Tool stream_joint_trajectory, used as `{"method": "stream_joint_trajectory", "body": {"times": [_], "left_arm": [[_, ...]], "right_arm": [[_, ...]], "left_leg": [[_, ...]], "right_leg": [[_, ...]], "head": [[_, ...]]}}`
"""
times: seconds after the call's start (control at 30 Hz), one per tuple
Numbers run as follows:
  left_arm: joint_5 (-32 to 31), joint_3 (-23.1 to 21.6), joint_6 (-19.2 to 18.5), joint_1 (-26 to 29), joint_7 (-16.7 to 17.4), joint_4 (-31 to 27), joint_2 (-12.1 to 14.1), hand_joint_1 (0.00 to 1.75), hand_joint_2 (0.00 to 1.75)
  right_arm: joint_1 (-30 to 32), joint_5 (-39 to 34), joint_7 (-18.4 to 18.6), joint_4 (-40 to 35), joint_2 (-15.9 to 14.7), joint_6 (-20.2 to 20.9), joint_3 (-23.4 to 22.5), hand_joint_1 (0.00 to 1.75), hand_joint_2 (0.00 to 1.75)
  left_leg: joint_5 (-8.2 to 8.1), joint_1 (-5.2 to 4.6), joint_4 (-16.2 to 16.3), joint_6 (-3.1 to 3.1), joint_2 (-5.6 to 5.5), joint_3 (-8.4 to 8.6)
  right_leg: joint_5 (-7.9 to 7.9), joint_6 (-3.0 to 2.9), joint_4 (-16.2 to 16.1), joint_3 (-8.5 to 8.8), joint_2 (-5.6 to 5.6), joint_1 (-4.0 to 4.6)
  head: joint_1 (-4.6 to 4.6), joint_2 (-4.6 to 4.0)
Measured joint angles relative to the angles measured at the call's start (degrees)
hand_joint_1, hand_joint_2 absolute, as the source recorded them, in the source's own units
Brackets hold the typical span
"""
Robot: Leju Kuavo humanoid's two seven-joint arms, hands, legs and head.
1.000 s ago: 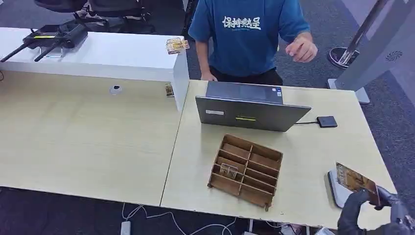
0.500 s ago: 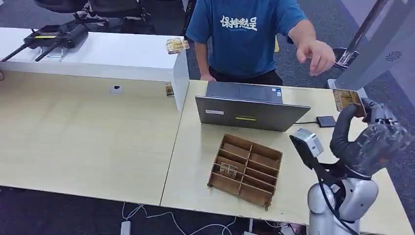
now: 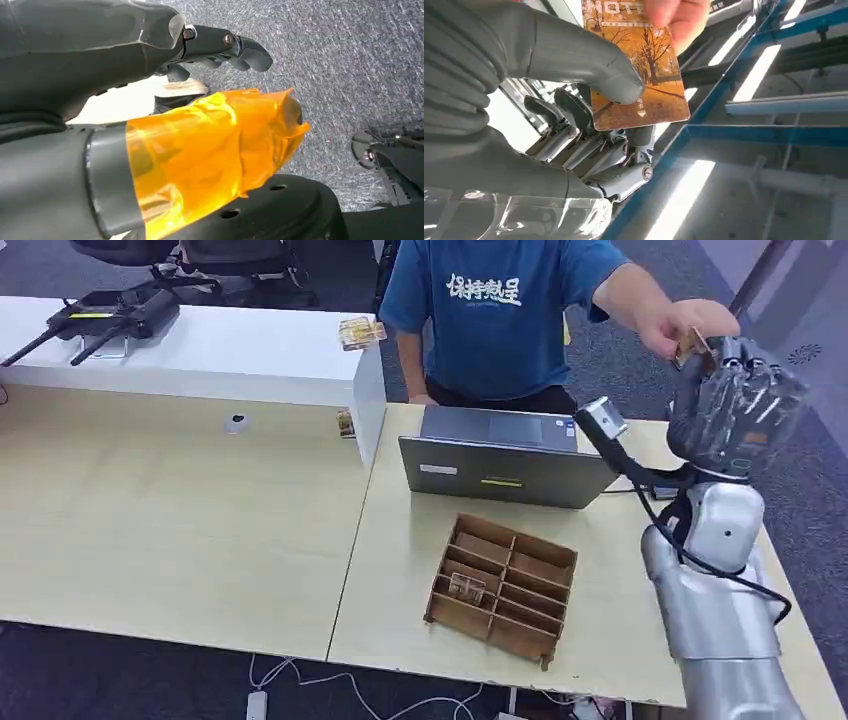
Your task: Pass the card to the sensor for recognition and then transmit it.
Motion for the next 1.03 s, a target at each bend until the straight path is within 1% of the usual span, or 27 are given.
{"method": "stream_joint_trajectory", "body": {"times": [0.07,0.13,0.4,0.43,0.47,0.5,0.73,1.03], "left_arm": [[0.0,-0.3,0.0,0.0,-0.1,0.0,0.0,0.0,0.0],[0.0,-0.5,0.0,0.0,-0.1,0.0,0.1,0.0,0.0],[0.0,-0.5,-0.1,0.0,-0.2,0.0,0.1,0.0,0.0],[0.0,-0.5,-0.1,0.0,-0.2,0.0,0.1,0.0,0.0],[0.0,-0.5,-0.1,0.0,-0.2,0.0,0.1,0.0,0.0],[0.0,-0.5,-0.1,0.0,-0.2,0.0,0.1,0.0,0.0],[0.0,-0.6,-0.1,0.0,-0.2,0.0,0.1,0.0,0.0],[-0.1,-0.6,-0.1,0.1,-0.6,0.0,0.1,0.0,0.0]], "right_arm": [[-1.6,0.0,1.1,1.7,-1.4,0.6,1.9,1.75,1.75],[-2.4,0.0,1.5,2.9,-2.2,0.8,2.9,1.75,1.75],[-2.8,0.0,2.7,5.1,-4.1,0.7,4.9,1.75,1.75],[-2.8,0.0,2.7,5.3,-4.3,0.7,5.0,0.33,1.75],[-2.8,0.0,2.8,5.5,-4.3,0.7,5.1,0.09,1.75],[-2.8,0.0,2.8,5.6,-4.4,0.7,5.1,0.0,1.75],[-2.6,0.0,2.6,5.8,-4.7,0.3,5.4,0.0,1.75],[-1.2,-0.2,1.9,3.9,-4.7,-1.4,5.4,0.0,1.75]], "left_leg": [[0.0,0.0,0.0,0.0,0.0,0.0],[0.0,0.0,0.0,0.0,0.01,0.0],[0.0,0.0,0.0,0.0,-0.03,-0.02],[-0.01,0.0,0.0,0.0,-0.03,-0.03],[-0.01,0.0,0.0,0.0,-0.03,-0.03],[-0.01,0.0,0.0,0.0,-0.02,-0.03],[-0.01,0.0,0.0,0.0,-0.01,-0.02],[0.0,0.0,0.0,0.0,-0.01,-0.02]], "right_leg": [[0.0,0.0,0.0,0.0,0.0,0.0],[0.0,0.0,0.0,0.0,0.01,0.0],[-0.01,0.01,0.0,-0.01,-0.02,0.0],[-0.01,0.01,0.0,-0.01,-0.02,0.0],[-0.01,0.01,0.0,-0.02,-0.02,0.0],[-0.01,0.01,0.0,-0.02,-0.02,0.0],[-0.01,0.0,0.0,-0.03,0.0,0.0],[-0.01,0.0,0.0,-0.03,0.0,0.0]], "head": [[0.0,0.0],[-0.04,0.0],[-0.02,0.0],[-0.02,0.0],[-0.02,0.0],[0.0,0.0],[-0.02,0.0],[-0.02,0.0]]}}
